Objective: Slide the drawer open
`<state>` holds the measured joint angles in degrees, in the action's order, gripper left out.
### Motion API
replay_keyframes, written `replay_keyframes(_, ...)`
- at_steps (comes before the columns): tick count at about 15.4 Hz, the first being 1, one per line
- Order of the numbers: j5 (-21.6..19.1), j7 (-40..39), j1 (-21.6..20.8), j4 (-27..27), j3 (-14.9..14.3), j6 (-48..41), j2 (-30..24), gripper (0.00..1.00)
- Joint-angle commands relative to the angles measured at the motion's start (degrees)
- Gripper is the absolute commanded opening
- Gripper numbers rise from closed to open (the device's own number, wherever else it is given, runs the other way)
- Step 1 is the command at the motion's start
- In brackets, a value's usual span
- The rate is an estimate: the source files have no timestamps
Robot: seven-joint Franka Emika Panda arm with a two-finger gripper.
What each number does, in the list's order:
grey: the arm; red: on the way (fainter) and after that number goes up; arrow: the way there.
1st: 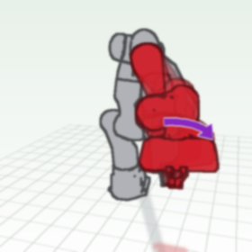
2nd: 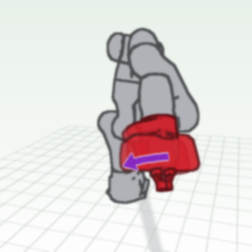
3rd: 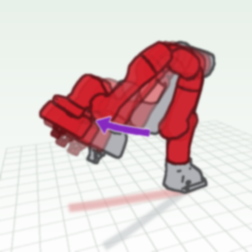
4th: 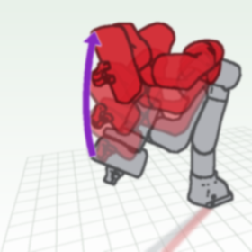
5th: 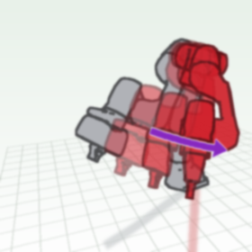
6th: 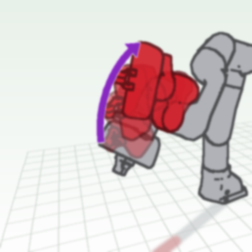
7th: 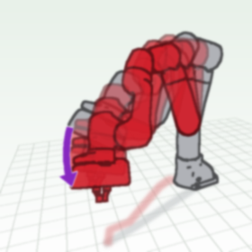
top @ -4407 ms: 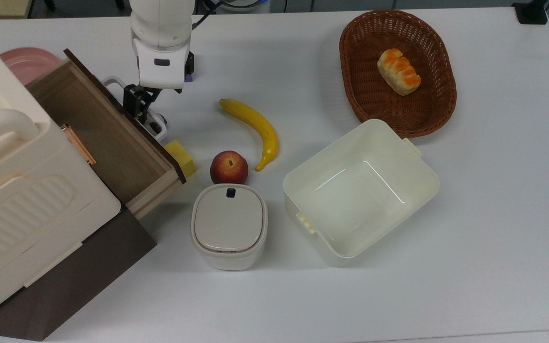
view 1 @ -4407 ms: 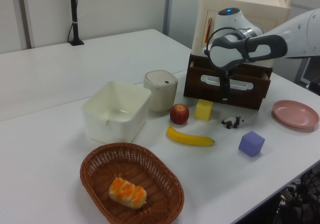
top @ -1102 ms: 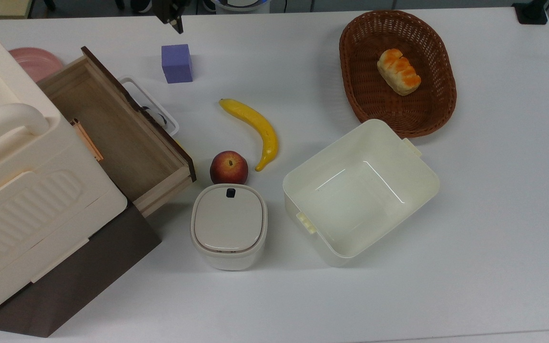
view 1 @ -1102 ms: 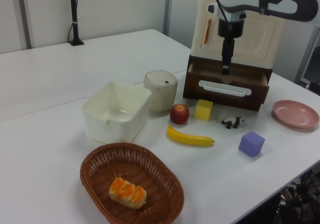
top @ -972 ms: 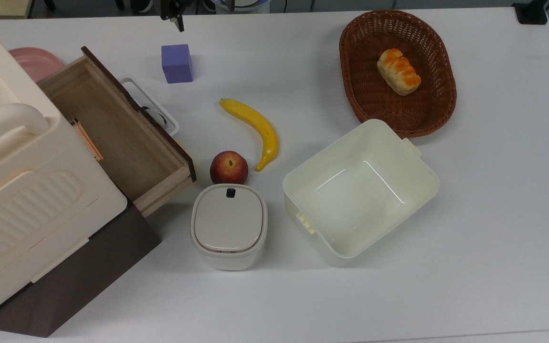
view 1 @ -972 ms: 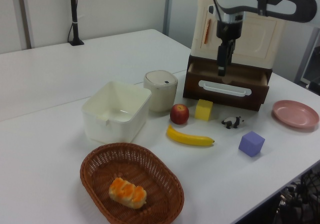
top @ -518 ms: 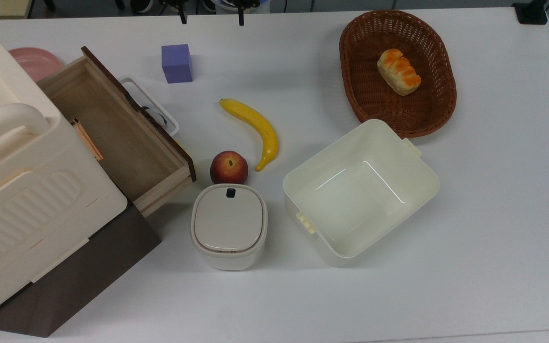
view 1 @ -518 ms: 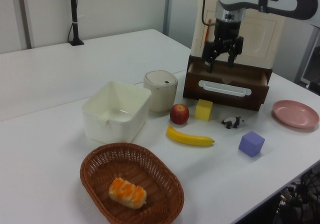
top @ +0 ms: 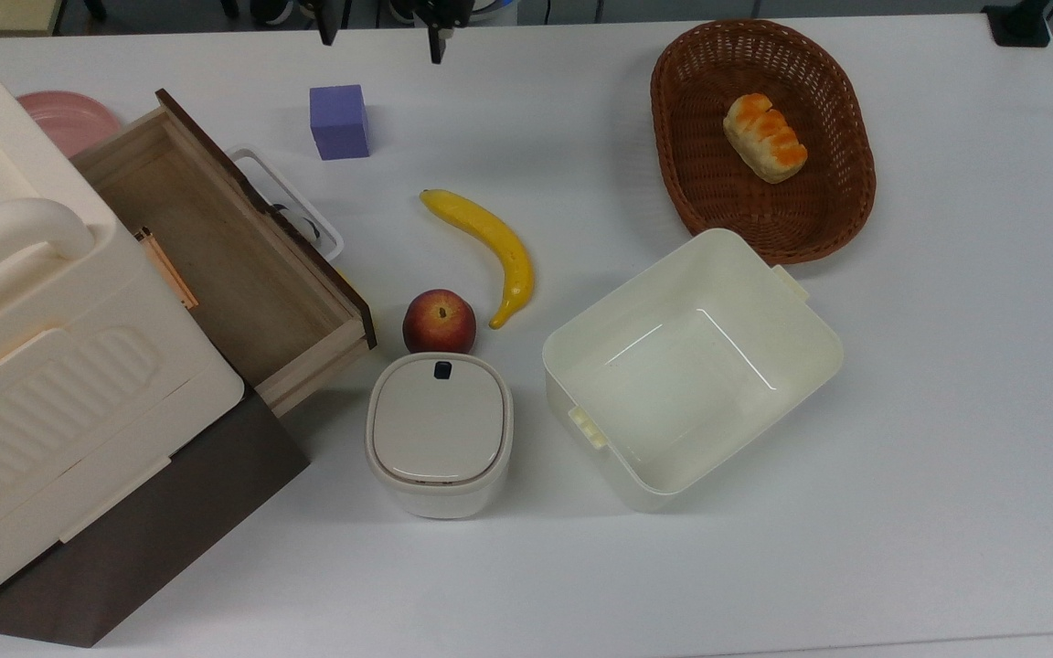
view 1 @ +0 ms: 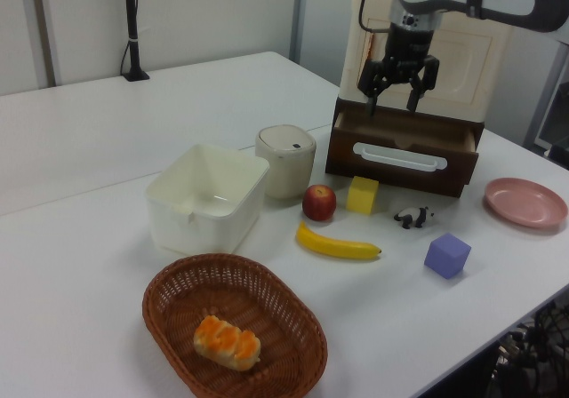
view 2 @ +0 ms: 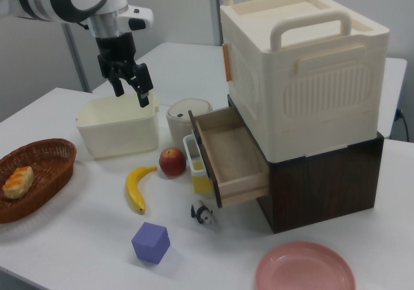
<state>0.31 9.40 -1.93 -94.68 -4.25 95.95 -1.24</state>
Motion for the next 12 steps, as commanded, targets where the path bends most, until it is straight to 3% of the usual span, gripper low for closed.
replay_keyframes(1,-1.28,0.62,-1.76,-1.29,-1.73,0.99,-1.66,1.00)
replay_keyframes(12,-1.37,-1.75,-1.59,-1.30,-1.20,1.08,-1.04,1.00)
